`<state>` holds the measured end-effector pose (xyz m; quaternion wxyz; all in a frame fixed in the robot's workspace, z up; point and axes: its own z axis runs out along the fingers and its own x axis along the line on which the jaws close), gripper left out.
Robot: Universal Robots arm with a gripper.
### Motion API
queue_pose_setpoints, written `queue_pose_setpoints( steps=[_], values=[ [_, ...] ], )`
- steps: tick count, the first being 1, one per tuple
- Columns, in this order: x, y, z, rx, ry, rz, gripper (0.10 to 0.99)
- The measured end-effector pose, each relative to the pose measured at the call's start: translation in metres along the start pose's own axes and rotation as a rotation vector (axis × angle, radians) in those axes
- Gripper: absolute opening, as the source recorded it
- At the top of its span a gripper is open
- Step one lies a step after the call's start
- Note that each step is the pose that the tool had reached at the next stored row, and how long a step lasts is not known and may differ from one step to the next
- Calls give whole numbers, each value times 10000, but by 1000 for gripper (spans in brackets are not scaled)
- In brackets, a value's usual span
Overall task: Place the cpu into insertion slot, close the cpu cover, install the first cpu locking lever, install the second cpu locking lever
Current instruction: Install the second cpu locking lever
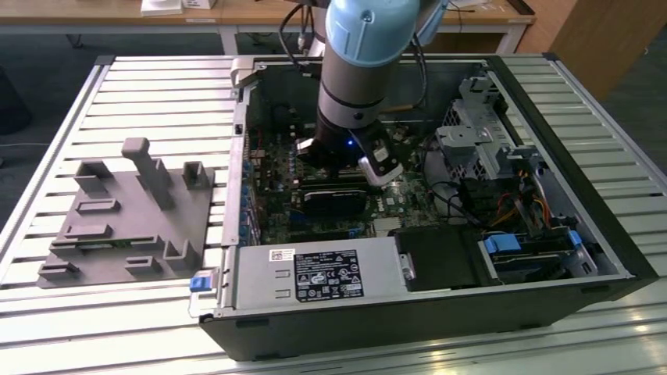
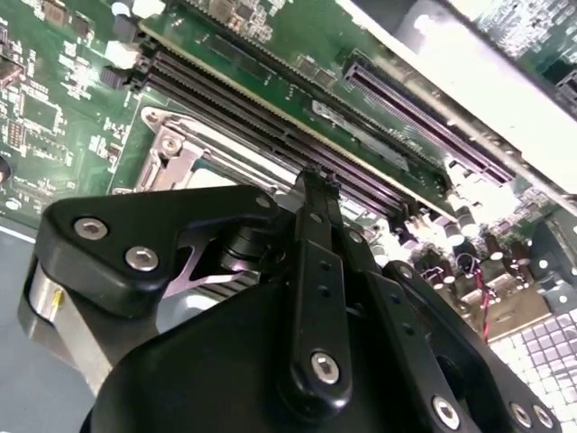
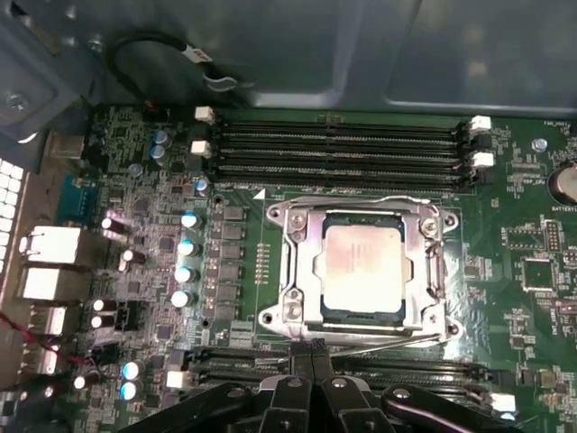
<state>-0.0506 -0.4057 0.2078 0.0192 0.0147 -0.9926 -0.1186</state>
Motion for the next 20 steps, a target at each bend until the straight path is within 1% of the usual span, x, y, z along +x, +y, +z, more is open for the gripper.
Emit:
queue_pose_setpoints(
  steps=[5,11,17,20],
  values=[
    [68,-13,18,-199,-6,-10,114],
    [100,-30,85,-326,-7,-16,114],
    [125,-40,131,-527,-14,-23,114],
    [139,-43,147,-595,-16,-27,114]
  ],
)
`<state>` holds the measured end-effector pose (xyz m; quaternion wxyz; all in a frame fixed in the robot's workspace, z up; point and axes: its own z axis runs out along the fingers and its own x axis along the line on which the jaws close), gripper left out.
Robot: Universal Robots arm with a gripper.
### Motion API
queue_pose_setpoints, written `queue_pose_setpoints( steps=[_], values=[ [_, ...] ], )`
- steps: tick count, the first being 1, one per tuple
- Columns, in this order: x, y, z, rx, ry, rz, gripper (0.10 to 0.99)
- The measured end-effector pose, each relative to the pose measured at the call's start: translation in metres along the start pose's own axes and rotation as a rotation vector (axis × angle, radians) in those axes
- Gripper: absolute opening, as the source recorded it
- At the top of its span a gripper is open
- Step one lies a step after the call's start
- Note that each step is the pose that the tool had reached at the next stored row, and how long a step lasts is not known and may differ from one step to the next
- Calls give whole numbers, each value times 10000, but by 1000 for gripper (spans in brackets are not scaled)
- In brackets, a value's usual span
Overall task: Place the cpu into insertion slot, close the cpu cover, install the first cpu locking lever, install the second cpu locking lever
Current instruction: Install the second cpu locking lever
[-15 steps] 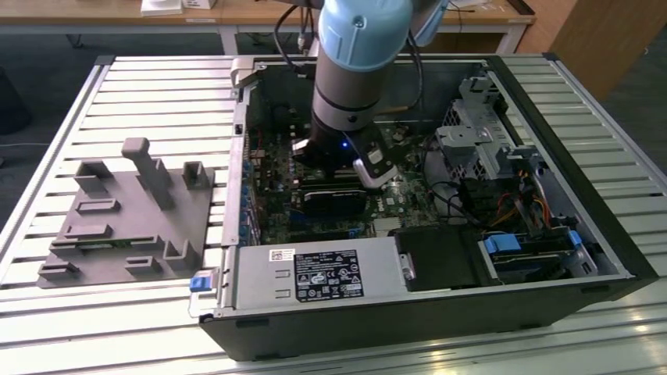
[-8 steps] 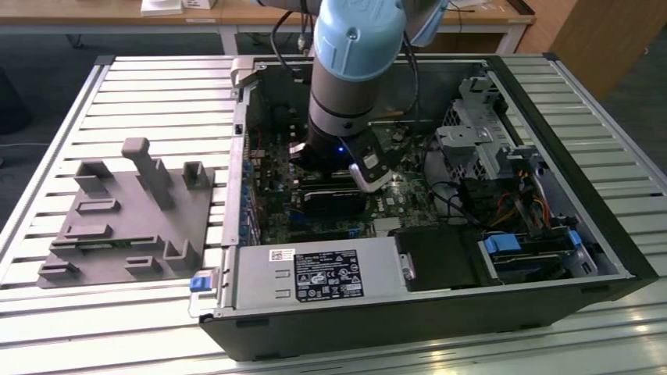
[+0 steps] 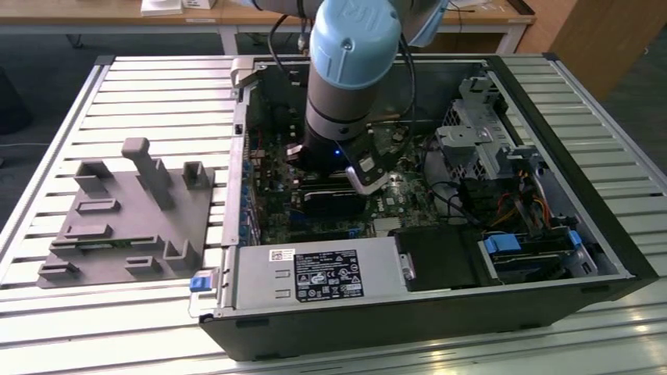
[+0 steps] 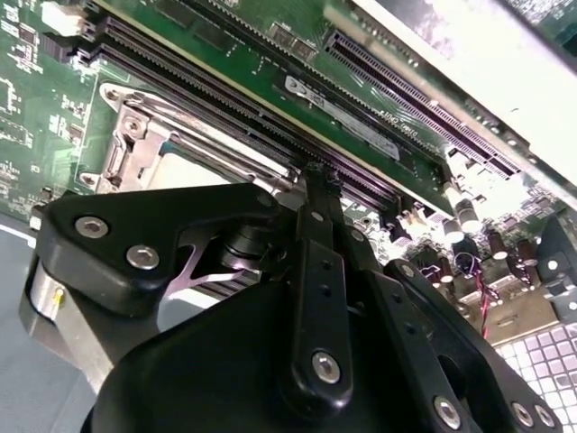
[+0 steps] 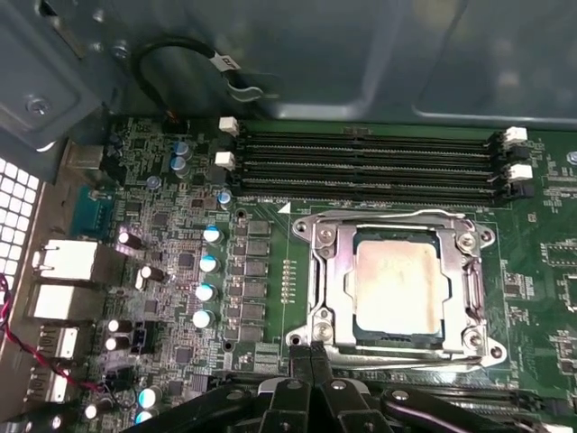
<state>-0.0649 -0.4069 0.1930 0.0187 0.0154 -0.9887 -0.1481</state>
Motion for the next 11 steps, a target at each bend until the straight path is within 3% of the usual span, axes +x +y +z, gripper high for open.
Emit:
queue_pose_setpoints(
  steps=[4,6,11],
  values=[
    [9,-7,15,-74,3,-3,114],
    [11,-6,23,-170,-6,-7,114],
    [16,-7,25,-234,-7,-9,114]
  ],
)
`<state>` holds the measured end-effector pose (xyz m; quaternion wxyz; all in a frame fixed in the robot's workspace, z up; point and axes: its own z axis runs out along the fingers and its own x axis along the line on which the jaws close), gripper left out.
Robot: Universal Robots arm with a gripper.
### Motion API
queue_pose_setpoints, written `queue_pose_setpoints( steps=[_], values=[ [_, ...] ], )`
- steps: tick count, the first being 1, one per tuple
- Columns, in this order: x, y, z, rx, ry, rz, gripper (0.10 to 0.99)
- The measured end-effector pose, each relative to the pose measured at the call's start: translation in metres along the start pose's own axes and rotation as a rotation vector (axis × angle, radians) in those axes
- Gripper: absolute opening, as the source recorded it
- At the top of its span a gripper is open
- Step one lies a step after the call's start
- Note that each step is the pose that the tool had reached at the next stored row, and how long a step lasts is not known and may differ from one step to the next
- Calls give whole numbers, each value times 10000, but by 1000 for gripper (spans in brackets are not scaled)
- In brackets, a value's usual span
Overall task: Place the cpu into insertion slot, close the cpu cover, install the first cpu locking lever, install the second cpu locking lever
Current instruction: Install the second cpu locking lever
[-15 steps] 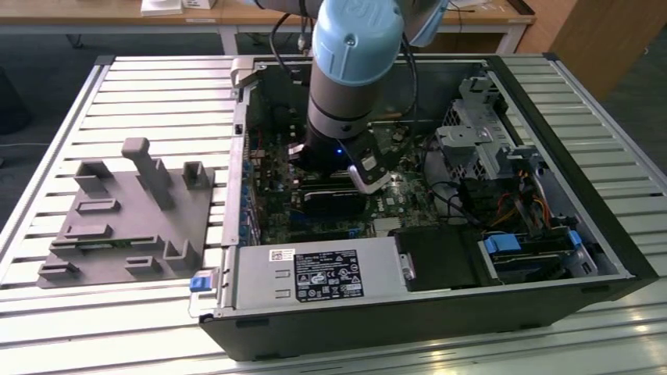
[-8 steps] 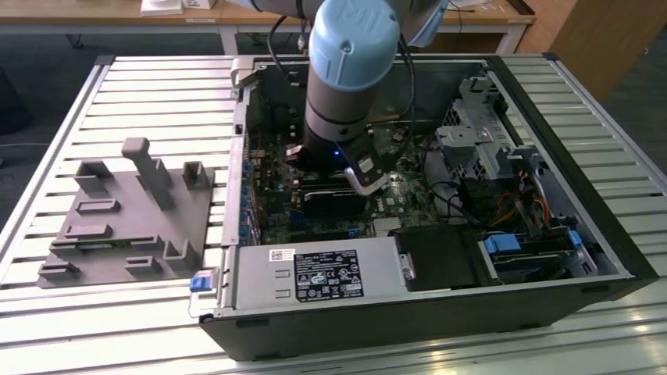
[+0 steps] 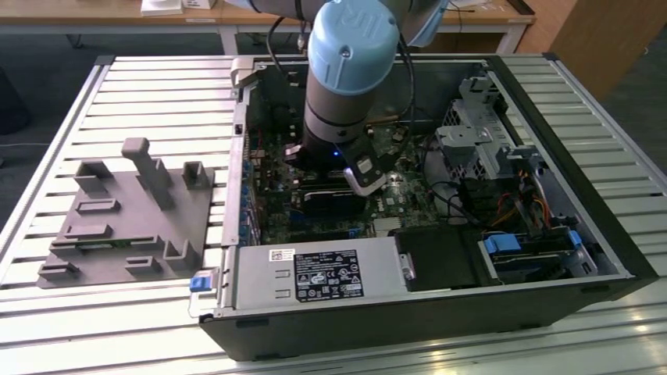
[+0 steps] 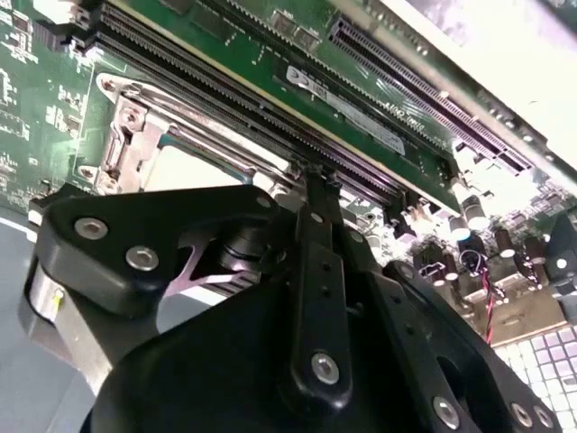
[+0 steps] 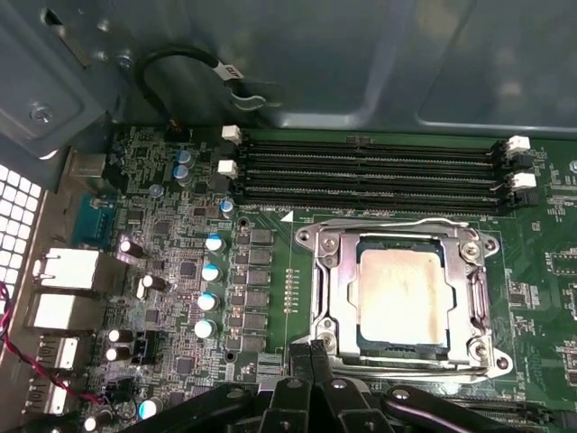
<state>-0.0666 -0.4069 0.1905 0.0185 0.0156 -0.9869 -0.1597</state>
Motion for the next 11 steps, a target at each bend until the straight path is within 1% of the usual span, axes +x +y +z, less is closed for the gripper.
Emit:
queue_pose_setpoints(
  steps=[7,10,11],
  values=[
    [25,5,42,-47,2,-3,114],
    [25,7,39,-67,-1,-3,114],
    [25,12,25,-72,-1,-3,114]
  ],
)
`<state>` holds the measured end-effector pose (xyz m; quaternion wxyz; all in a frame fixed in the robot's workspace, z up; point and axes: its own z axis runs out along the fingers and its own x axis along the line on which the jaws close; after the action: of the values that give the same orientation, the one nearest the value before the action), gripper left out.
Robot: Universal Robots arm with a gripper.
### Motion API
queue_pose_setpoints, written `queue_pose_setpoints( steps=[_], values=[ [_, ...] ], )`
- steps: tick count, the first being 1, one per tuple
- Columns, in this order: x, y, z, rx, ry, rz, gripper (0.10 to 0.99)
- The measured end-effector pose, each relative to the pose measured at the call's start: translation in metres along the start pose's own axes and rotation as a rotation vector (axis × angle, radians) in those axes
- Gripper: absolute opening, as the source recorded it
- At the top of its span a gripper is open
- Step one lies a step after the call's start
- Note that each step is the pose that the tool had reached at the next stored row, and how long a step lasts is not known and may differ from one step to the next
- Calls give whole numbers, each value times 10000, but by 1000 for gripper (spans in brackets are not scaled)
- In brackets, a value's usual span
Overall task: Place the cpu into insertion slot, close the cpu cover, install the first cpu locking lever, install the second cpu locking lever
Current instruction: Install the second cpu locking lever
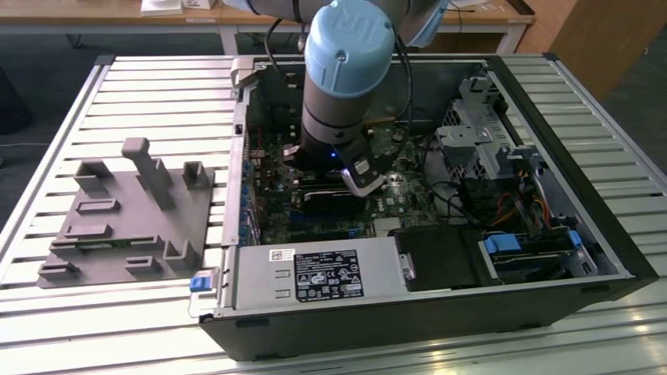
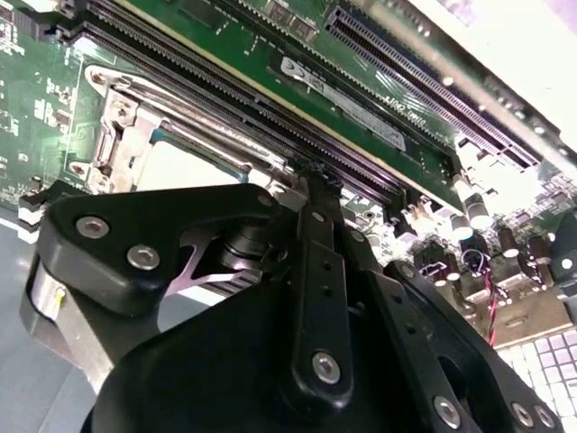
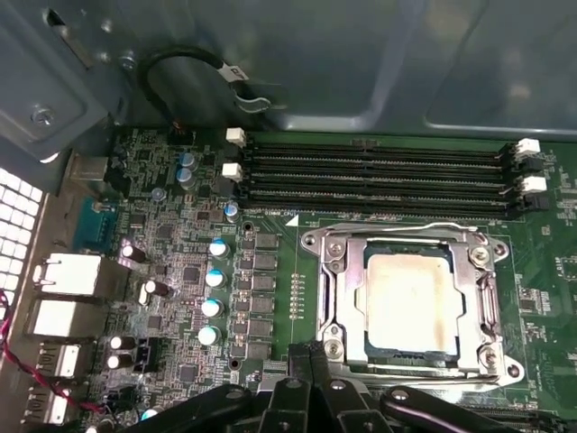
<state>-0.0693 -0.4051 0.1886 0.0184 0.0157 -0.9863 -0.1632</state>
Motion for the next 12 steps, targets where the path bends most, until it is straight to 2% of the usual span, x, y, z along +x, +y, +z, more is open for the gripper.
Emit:
queue_pose_setpoints(
  steps=[12],
  values=[
    [11,102,-300,-29,0,-1,114]
  ],
)
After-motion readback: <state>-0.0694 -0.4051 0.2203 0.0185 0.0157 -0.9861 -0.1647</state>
